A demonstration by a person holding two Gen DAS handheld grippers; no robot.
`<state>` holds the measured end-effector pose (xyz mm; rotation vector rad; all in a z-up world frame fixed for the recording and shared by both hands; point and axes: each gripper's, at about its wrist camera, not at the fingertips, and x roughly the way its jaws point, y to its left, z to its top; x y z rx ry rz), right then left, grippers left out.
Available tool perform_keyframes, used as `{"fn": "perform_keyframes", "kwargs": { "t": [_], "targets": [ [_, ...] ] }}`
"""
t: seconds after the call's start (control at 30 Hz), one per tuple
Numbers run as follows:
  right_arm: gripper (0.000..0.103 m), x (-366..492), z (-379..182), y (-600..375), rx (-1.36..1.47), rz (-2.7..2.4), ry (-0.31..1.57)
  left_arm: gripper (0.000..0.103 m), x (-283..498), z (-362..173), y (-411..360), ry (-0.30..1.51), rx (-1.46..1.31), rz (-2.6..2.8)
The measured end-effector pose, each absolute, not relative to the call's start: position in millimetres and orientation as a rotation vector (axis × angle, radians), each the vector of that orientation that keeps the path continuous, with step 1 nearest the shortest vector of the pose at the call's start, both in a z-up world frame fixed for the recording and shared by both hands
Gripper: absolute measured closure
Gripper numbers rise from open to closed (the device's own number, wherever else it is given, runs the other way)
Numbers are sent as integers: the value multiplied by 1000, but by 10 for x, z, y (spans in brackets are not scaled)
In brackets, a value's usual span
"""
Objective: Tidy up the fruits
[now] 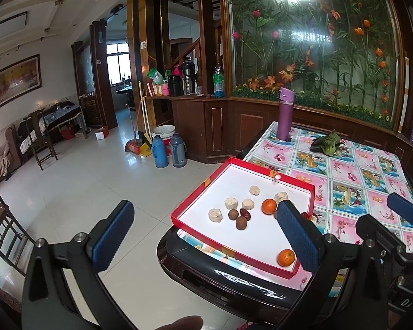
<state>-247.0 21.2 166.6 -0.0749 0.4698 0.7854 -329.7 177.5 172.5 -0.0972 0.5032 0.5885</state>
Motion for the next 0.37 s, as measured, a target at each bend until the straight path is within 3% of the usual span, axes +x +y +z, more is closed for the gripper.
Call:
{"fn": "perform_keyframes", "kwargs": {
  "t": [0.37],
  "targets": [
    [17, -2322, 1556, 282, -64, 790, 523, 0, -3227, 1685, 1878, 518, -125, 592]
  ]
}}
